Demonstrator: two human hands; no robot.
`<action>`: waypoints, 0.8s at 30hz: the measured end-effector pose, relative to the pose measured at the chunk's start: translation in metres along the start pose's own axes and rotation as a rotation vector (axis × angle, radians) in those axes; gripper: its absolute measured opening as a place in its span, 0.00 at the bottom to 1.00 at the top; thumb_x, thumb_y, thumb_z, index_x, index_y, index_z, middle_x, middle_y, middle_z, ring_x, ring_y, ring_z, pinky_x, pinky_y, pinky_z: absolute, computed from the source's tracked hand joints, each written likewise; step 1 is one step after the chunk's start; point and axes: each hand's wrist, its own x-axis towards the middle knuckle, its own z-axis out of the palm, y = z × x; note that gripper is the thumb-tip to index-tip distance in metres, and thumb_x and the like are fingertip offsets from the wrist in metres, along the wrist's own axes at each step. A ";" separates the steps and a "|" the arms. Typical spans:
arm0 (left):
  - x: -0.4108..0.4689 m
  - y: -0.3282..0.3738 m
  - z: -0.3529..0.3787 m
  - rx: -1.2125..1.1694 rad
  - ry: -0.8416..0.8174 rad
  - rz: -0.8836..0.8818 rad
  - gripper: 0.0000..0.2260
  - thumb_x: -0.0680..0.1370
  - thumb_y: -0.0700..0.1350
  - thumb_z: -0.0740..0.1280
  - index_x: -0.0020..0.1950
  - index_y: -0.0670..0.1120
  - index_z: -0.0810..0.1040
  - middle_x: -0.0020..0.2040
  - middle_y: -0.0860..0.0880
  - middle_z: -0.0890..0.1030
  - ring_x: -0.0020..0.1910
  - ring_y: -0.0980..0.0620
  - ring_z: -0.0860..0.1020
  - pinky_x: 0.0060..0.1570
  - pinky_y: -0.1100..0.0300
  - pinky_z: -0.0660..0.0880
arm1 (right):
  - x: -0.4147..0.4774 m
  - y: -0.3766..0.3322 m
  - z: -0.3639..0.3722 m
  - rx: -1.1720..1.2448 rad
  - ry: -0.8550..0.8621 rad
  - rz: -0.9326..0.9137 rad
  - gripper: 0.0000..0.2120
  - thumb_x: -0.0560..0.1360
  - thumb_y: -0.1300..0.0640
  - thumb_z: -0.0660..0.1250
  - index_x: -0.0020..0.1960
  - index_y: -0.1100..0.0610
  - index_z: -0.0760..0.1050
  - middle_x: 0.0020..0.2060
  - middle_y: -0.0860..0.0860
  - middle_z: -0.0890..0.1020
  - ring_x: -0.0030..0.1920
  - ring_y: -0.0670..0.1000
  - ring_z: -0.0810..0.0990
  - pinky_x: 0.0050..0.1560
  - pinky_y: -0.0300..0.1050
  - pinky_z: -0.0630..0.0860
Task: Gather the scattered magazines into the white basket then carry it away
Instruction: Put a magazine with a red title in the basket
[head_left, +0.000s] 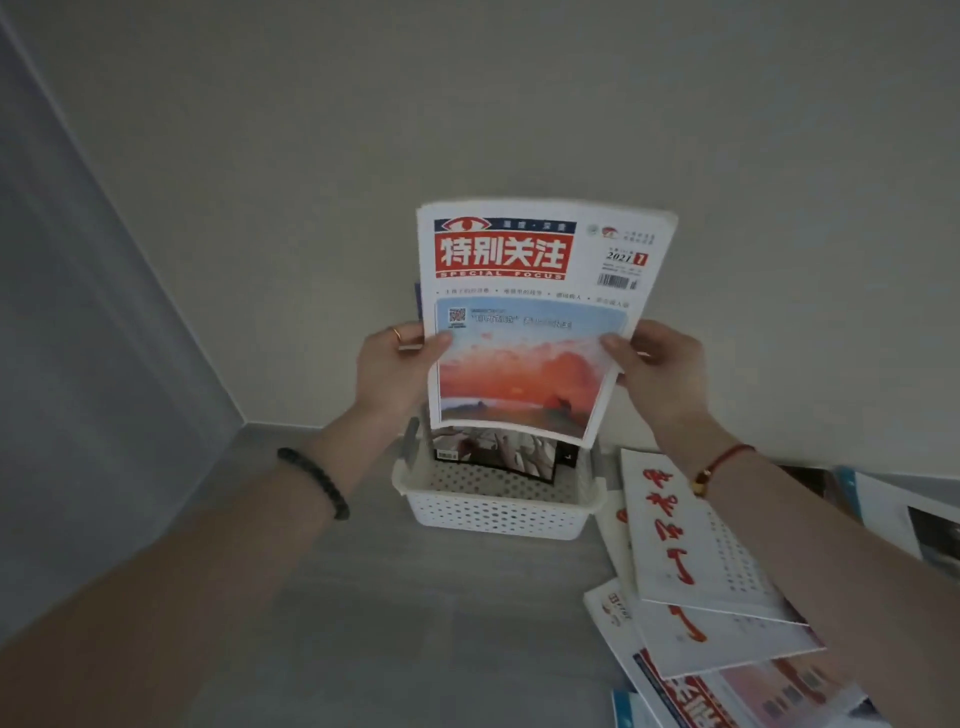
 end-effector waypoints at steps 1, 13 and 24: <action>0.010 -0.007 -0.002 0.019 0.026 -0.016 0.10 0.72 0.43 0.69 0.53 0.44 0.80 0.44 0.52 0.81 0.37 0.60 0.78 0.37 0.67 0.74 | 0.005 0.003 0.009 -0.019 0.017 0.013 0.06 0.71 0.62 0.68 0.42 0.51 0.78 0.39 0.49 0.81 0.43 0.54 0.81 0.50 0.54 0.79; 0.054 -0.112 0.010 0.145 0.052 -0.200 0.07 0.70 0.40 0.72 0.47 0.42 0.82 0.48 0.45 0.83 0.43 0.49 0.80 0.46 0.57 0.79 | 0.013 0.090 0.061 -0.151 0.147 0.316 0.09 0.67 0.59 0.73 0.48 0.57 0.81 0.38 0.47 0.81 0.37 0.45 0.78 0.43 0.38 0.73; 0.065 -0.132 0.017 0.071 0.199 -0.252 0.13 0.67 0.40 0.74 0.45 0.46 0.72 0.42 0.48 0.80 0.40 0.52 0.78 0.30 0.70 0.71 | 0.026 0.116 0.074 -0.160 0.220 0.319 0.08 0.66 0.58 0.74 0.42 0.53 0.76 0.34 0.45 0.79 0.36 0.44 0.78 0.37 0.36 0.72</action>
